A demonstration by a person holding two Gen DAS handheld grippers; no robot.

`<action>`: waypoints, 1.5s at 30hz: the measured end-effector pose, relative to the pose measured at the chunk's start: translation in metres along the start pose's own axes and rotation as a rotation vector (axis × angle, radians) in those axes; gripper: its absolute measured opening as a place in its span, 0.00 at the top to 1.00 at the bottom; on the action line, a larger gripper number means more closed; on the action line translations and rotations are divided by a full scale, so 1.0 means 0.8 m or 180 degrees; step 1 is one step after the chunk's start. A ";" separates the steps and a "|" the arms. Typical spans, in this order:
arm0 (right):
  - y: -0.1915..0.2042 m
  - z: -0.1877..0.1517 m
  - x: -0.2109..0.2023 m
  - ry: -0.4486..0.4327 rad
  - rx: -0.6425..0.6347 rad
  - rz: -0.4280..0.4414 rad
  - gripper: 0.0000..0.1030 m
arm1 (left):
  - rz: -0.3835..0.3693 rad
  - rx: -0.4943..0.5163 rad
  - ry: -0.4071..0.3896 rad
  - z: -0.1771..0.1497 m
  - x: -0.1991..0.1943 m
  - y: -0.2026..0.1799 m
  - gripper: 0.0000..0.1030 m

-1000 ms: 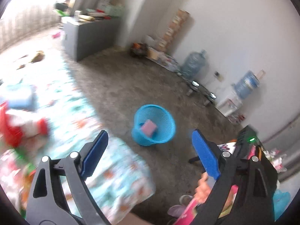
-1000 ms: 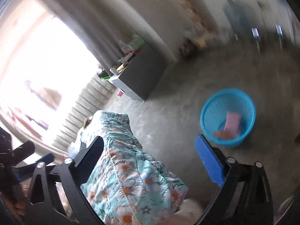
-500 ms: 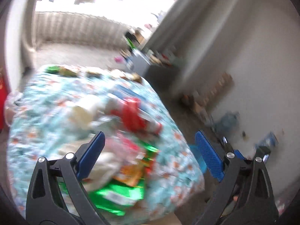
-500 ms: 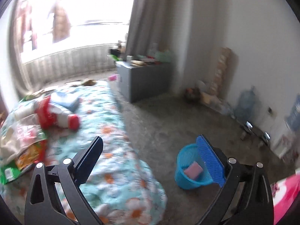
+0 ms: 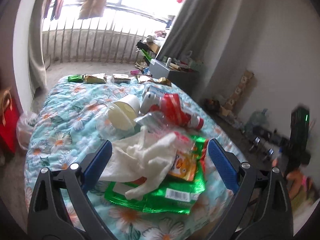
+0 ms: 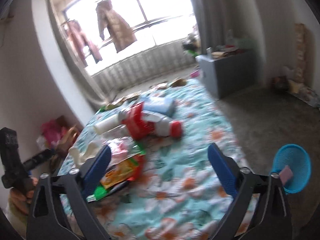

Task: Collect trash
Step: 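Grasp the white glove with the left tool while the right tool reaches the clear plastic bag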

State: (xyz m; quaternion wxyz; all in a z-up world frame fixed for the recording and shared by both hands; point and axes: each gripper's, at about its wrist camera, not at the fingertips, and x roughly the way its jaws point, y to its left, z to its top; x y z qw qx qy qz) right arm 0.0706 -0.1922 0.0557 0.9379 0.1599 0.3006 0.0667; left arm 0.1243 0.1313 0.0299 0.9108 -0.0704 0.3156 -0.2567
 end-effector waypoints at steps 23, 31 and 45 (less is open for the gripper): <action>0.117 -0.046 0.151 0.0638 -0.1474 0.0300 0.39 | 0.0317 0.0009 0.0576 -0.030 0.101 0.040 0.65; 0.118 -0.055 0.164 0.0722 -0.1503 0.0286 0.64 | 0.0293 -0.0027 0.0560 -0.030 0.099 0.037 0.76; 0.110 -0.049 0.135 0.0559 -0.1221 0.0427 0.95 | 0.0276 -0.0056 0.0398 -0.025 0.081 0.037 0.90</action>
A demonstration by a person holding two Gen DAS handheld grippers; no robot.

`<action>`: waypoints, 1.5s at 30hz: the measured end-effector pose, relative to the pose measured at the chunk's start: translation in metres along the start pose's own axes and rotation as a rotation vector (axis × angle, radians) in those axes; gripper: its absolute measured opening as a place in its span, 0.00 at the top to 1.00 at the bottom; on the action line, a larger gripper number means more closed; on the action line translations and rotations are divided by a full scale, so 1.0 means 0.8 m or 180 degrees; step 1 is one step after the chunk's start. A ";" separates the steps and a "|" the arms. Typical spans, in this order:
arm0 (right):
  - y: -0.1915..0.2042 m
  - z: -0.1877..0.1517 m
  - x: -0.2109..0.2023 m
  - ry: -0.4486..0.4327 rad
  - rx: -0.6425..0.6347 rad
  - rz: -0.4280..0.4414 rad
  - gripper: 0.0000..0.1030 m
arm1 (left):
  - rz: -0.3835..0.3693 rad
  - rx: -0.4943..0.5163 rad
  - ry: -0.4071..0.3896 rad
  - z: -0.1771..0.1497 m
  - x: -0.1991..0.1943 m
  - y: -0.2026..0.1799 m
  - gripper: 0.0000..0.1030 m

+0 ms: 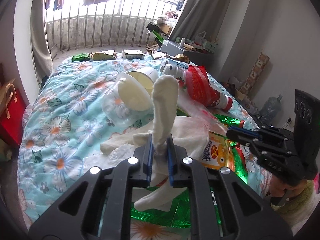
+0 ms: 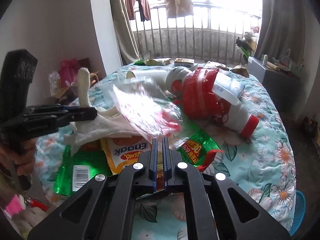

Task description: Collect trash

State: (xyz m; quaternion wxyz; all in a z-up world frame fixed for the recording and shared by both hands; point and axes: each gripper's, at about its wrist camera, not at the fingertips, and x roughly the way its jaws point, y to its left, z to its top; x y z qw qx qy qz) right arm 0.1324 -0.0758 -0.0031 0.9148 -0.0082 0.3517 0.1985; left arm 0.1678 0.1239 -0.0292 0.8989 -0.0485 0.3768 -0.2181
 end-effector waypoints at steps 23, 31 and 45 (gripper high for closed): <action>0.029 0.025 0.074 0.0549 -0.0572 0.0088 0.71 | -0.0101 -0.0095 -0.0023 -0.006 -0.001 0.014 0.90; 0.022 0.023 0.064 0.0435 -0.0342 0.0107 0.95 | -0.0094 -0.0126 -0.0041 -0.005 0.000 0.015 0.90; -0.021 0.029 -0.024 -0.0157 0.0361 0.0271 0.97 | -0.0111 -0.0246 -0.0178 -0.007 -0.020 0.020 0.91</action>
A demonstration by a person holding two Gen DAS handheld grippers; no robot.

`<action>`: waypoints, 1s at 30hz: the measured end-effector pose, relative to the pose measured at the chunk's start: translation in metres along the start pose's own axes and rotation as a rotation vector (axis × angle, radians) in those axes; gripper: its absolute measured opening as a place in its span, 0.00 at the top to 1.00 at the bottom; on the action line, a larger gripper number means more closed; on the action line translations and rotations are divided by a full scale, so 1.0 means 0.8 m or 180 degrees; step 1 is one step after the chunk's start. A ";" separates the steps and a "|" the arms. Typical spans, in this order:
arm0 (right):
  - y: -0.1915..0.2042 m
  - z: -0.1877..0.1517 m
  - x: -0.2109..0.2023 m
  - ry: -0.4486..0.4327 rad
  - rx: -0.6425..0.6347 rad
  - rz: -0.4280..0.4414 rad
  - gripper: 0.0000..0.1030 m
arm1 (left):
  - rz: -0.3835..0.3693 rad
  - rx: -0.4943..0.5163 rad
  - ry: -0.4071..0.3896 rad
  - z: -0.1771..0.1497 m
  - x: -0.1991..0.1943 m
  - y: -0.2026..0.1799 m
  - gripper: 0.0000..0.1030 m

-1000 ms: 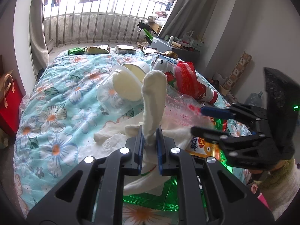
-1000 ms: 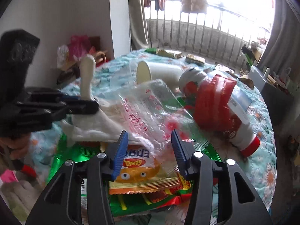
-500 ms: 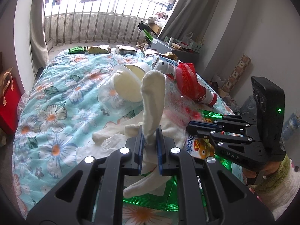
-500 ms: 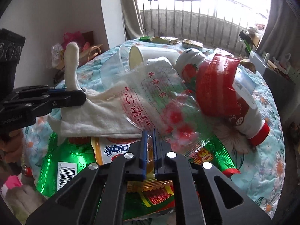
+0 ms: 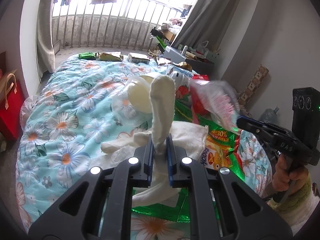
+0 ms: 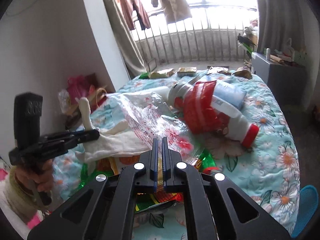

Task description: Collect trash

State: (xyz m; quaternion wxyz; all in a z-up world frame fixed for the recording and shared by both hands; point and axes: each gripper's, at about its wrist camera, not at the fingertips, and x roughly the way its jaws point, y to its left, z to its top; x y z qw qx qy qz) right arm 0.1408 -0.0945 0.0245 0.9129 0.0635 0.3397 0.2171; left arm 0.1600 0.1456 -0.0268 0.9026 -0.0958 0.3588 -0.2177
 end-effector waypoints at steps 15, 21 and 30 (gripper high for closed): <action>-0.018 0.001 -0.068 -0.0499 0.0403 0.0076 0.97 | -0.0239 0.0024 -0.0561 0.032 -0.058 -0.024 0.92; -0.018 -0.004 -0.089 -0.0591 0.0445 0.0049 0.97 | -0.0260 0.0131 -0.0661 0.041 -0.076 -0.042 0.92; -0.026 -0.013 -0.066 -0.0308 0.0558 0.0052 0.56 | 0.0034 0.0022 -0.0483 0.029 -0.067 -0.034 0.92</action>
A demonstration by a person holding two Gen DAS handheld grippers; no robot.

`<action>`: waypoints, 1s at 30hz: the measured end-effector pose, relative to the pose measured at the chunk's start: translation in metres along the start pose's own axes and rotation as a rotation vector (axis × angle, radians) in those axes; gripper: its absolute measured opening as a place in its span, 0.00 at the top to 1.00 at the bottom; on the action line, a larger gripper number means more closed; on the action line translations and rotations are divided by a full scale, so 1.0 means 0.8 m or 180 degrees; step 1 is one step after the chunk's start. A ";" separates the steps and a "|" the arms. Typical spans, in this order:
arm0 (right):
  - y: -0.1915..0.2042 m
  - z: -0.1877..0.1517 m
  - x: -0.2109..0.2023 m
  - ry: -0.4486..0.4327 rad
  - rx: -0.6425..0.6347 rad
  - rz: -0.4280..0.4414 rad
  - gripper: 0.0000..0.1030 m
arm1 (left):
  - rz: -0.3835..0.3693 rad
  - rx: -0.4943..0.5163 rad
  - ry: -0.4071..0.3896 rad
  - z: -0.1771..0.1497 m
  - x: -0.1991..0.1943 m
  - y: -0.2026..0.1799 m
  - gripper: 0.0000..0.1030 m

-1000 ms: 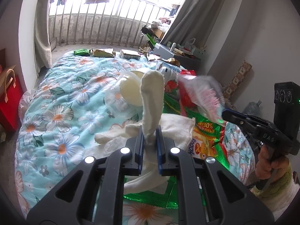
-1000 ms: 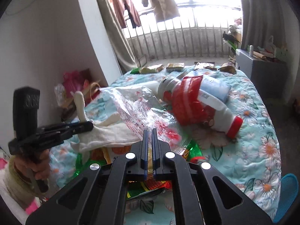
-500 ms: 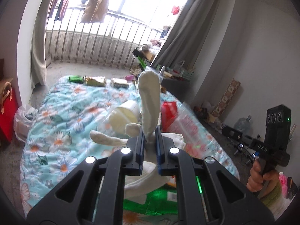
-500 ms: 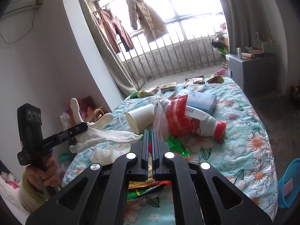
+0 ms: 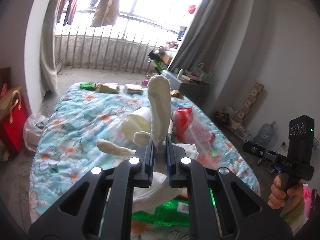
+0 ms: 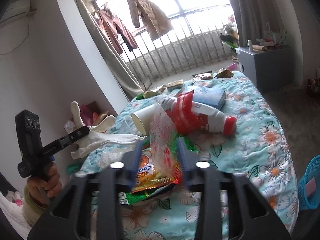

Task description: Collect trash

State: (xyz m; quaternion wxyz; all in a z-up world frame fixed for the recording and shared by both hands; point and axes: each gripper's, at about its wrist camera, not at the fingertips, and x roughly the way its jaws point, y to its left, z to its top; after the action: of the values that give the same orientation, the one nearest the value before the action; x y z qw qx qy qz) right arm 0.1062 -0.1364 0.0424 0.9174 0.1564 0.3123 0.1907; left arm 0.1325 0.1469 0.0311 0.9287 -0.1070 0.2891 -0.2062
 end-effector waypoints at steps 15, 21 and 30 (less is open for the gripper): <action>0.074 -0.036 0.089 0.0635 -0.0955 -0.0261 0.51 | -0.0099 -0.0186 0.0159 -0.016 0.027 0.025 0.92; 0.078 -0.039 0.102 0.0729 -0.1070 -0.0298 0.51 | -0.0203 -0.0200 0.0141 -0.010 0.035 0.023 0.92; 0.076 -0.041 0.117 0.0794 -0.1030 -0.0377 0.74 | -0.0248 -0.0169 0.0111 -0.005 0.036 0.018 0.92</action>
State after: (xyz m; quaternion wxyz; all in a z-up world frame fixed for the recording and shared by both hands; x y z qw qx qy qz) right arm 0.1389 -0.0357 -0.0055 0.8944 -0.0365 0.3973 0.2020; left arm 0.1564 0.1470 0.0094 0.9116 -0.1391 0.3063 -0.2363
